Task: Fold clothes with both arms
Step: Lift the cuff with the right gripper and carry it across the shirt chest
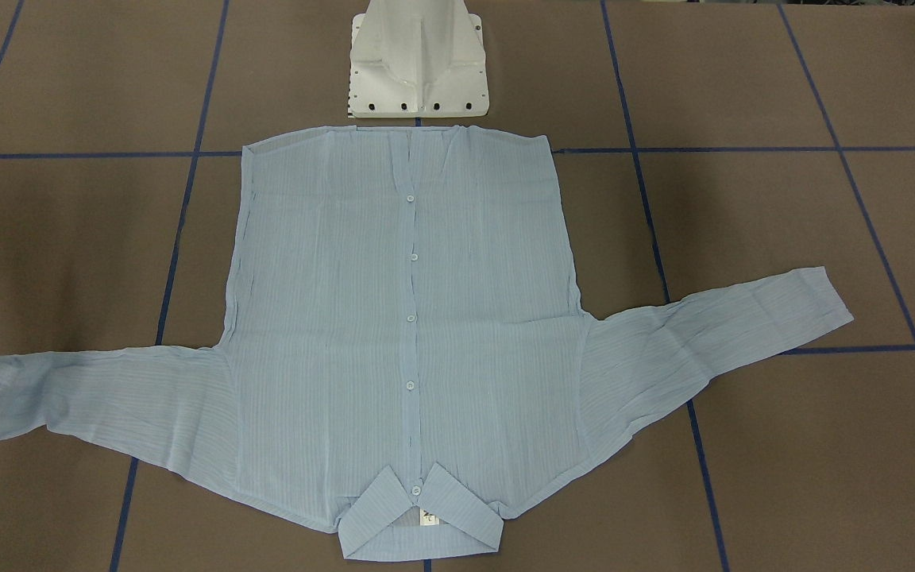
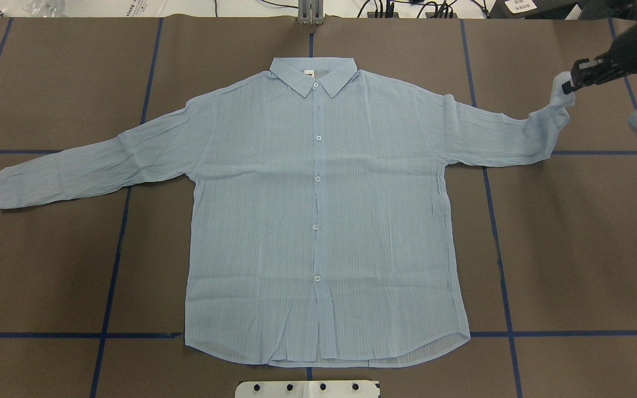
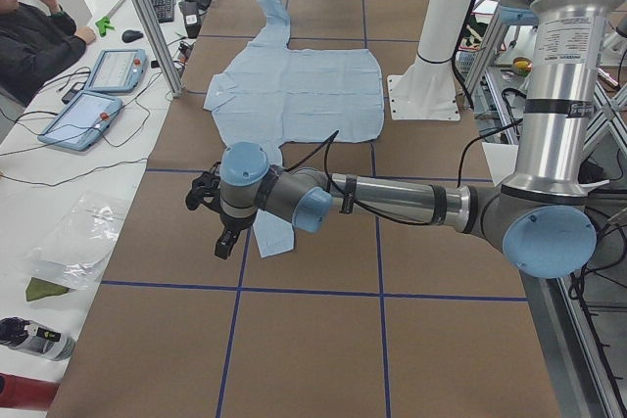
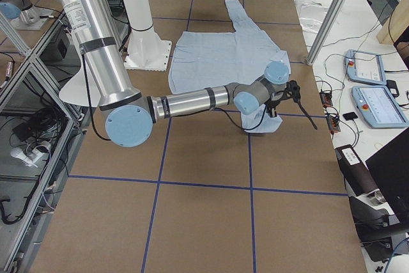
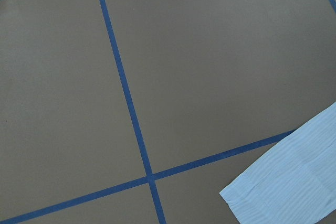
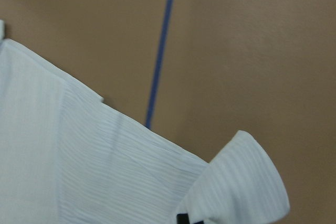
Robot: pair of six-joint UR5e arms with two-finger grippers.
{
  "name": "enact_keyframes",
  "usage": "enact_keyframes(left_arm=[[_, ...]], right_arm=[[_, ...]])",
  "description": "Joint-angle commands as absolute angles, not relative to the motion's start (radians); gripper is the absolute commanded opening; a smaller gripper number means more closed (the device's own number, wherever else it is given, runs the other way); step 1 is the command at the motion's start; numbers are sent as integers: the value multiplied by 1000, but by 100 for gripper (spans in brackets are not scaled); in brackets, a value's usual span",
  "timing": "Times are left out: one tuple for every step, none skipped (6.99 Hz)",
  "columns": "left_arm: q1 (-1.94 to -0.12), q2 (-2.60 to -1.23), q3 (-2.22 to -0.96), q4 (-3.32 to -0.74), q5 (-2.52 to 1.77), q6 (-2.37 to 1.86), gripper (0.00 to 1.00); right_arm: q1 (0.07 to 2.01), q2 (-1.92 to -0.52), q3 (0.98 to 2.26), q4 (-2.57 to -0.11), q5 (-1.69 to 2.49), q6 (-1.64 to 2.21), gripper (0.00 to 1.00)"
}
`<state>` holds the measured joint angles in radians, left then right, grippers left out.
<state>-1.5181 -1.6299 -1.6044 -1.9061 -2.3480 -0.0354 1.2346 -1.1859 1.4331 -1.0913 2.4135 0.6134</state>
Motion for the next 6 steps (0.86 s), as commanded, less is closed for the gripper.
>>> enact_keyframes(left_arm=[[-1517,-1629,-1603,-1907,-2347,-35,100],[-1519,-1628,-1601,-1905,-2347,-35,100],[-1519,-1626,-1598,-1905,-2347,-35,100],[-1519,-1625,-1595,-1905,-2347,-35,100],[-1519,-1623,-1594,-1905,-2345,-35,100],[-1519,-1623,-1591,-1905,-2345,-35,100]], right_arm=[[1137,-1041,1477,-1089,2425,881,0],[1087,-970,1476,-1089,2404,964,0],[1037,-919,1474,-1091,2370,975,0],[981,-847,1465,-1094,2302,1026,0],[924,-786,1456,-1094,2224,1064,0],[893,-737,1422,-1094,2205,1069,0]])
